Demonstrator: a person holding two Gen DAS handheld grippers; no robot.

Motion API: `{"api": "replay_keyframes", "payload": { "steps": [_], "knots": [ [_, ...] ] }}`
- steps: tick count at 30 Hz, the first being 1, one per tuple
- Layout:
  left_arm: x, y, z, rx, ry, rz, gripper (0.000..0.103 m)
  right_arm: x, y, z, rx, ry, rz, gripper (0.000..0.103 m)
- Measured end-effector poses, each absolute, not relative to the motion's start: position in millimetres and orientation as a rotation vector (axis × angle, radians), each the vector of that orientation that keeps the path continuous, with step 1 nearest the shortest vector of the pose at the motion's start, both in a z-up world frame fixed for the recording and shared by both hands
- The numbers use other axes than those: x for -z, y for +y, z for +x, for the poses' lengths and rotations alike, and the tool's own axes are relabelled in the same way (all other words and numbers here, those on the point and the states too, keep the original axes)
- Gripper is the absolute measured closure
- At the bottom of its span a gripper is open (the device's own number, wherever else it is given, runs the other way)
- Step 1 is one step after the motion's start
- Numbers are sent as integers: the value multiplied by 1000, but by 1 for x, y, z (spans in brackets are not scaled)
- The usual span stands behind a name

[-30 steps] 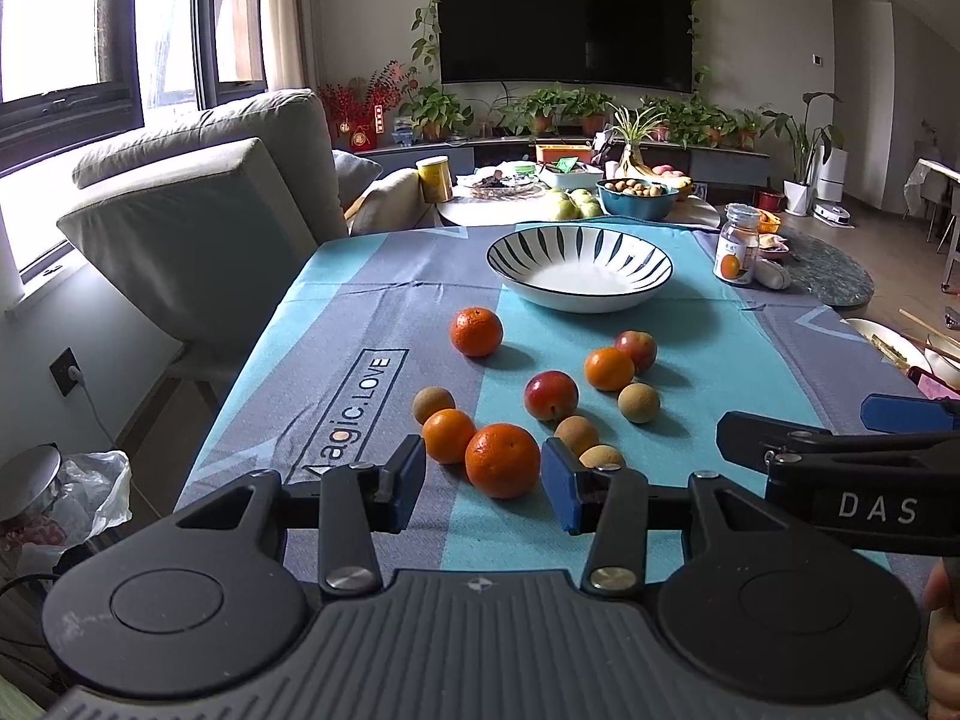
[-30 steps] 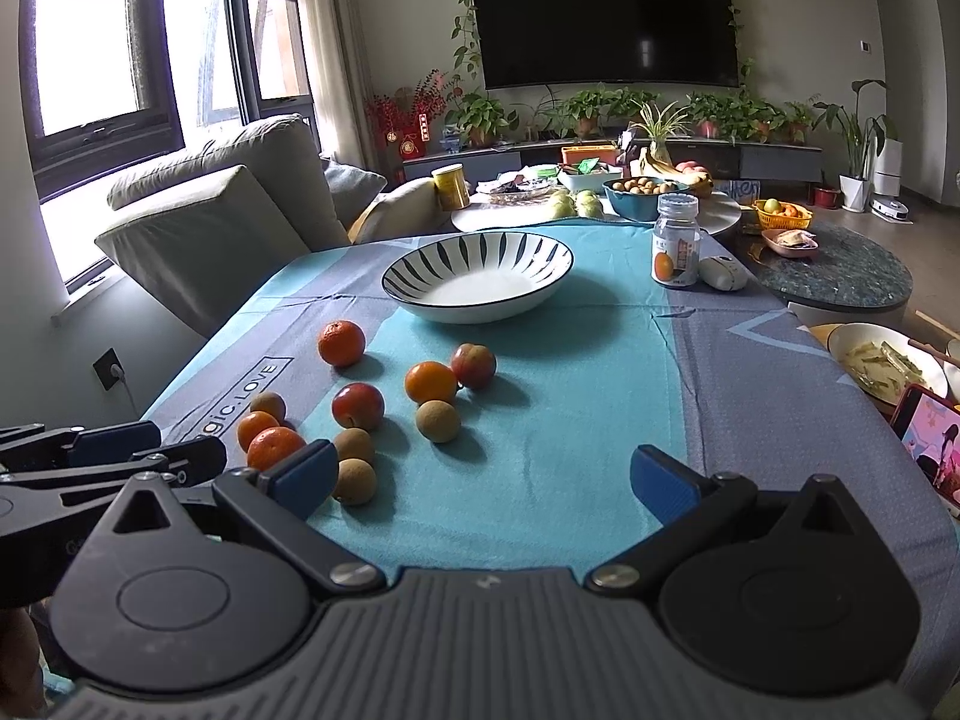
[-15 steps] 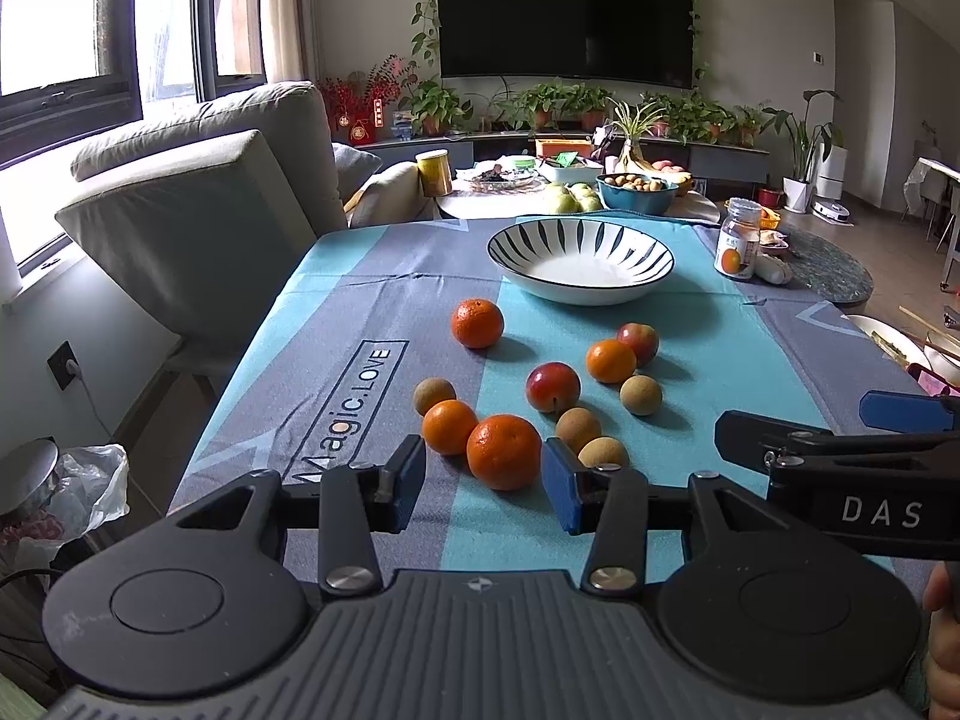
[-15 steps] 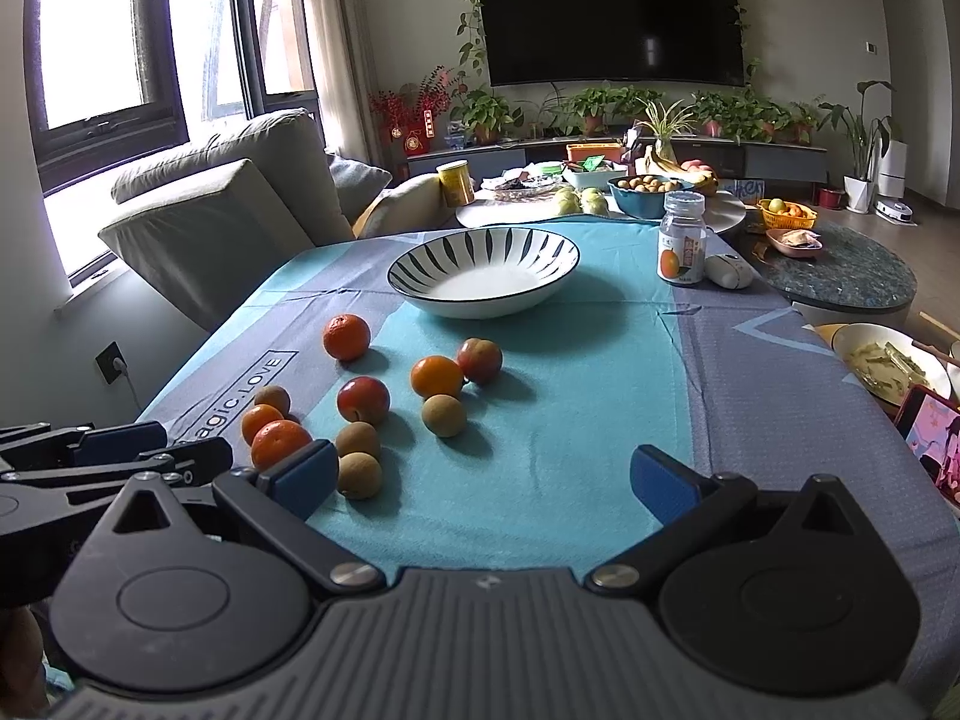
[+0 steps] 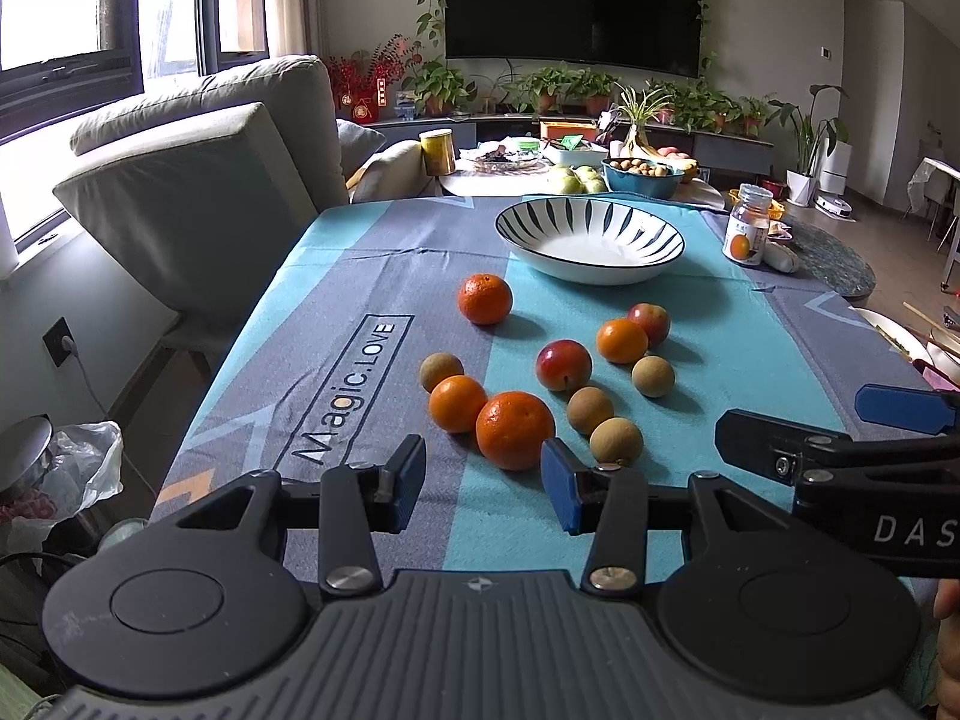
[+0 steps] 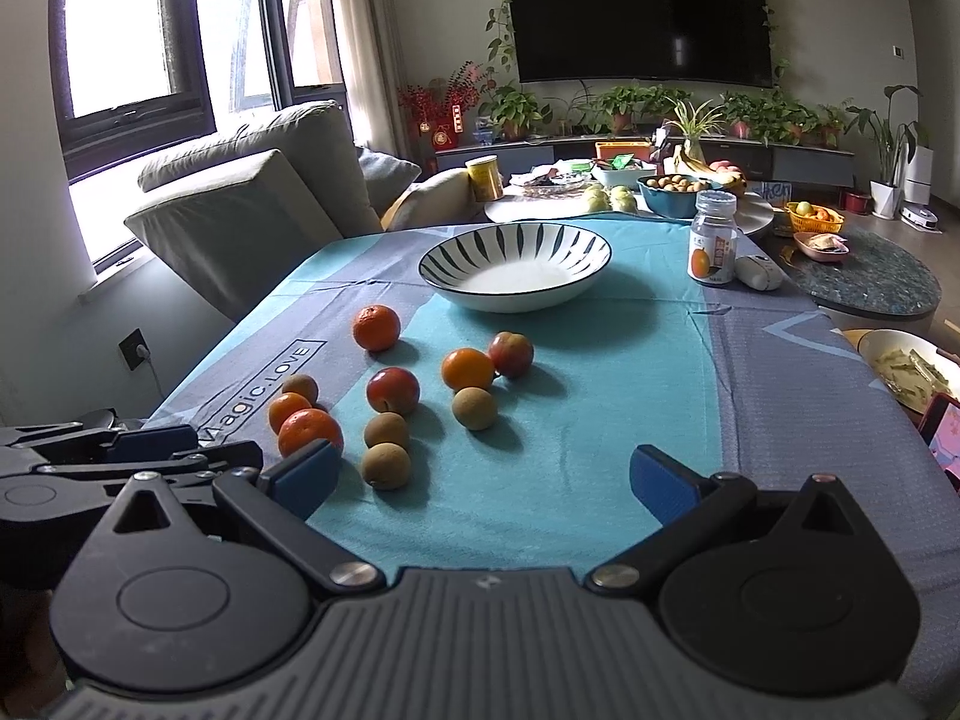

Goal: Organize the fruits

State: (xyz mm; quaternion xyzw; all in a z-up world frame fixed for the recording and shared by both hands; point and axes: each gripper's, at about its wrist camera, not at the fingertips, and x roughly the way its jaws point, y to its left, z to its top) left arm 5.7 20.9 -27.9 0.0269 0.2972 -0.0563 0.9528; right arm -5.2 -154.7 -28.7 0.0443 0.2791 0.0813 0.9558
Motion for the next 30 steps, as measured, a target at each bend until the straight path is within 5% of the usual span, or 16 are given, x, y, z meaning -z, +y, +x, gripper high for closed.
{"api": "replay_keyframes", "payload": {
  "steps": [30],
  "knots": [
    [50,55,28,214,598,27,62,59,-115,42,-344,701,14,24]
  ]
}}
